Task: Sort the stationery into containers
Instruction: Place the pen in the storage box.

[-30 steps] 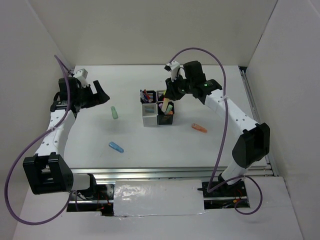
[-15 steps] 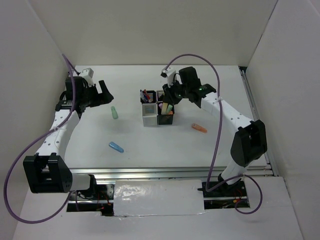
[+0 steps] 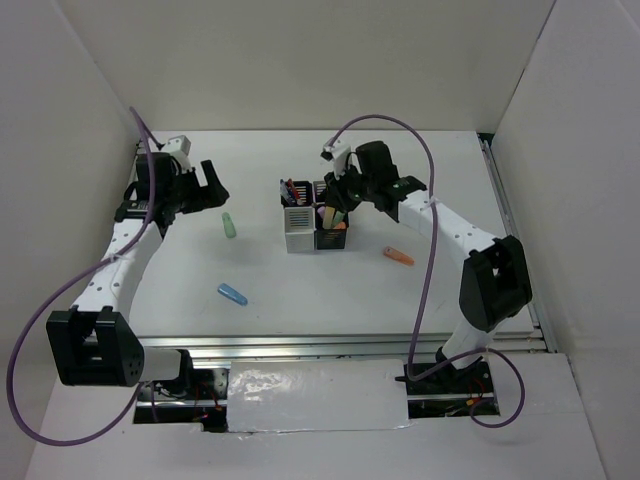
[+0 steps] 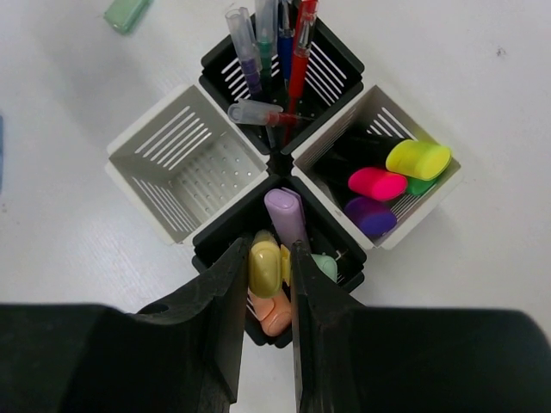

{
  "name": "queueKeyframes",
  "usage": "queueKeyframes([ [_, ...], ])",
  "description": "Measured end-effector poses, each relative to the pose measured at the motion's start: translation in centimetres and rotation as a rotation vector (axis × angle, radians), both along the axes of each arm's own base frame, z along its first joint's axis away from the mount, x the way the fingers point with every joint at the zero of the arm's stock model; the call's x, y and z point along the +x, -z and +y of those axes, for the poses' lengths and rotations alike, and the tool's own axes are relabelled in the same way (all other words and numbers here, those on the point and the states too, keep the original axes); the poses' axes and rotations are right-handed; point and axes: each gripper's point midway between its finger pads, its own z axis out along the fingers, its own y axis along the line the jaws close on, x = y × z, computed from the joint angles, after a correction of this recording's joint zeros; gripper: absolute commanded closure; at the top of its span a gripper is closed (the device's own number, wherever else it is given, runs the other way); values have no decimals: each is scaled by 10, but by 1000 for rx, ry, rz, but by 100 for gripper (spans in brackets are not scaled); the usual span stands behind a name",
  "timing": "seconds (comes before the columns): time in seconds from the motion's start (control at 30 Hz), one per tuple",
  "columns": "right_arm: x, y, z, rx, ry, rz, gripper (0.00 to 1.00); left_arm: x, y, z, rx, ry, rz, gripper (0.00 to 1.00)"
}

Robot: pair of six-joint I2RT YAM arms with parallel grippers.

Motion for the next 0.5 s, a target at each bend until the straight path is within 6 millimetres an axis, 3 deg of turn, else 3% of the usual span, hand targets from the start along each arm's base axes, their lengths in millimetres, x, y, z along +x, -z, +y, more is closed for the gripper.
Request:
queueKeyframes([
  [0.5, -8, 35, 8, -49, -62, -59, 99, -3, 12, -10, 26, 10, 16, 1],
])
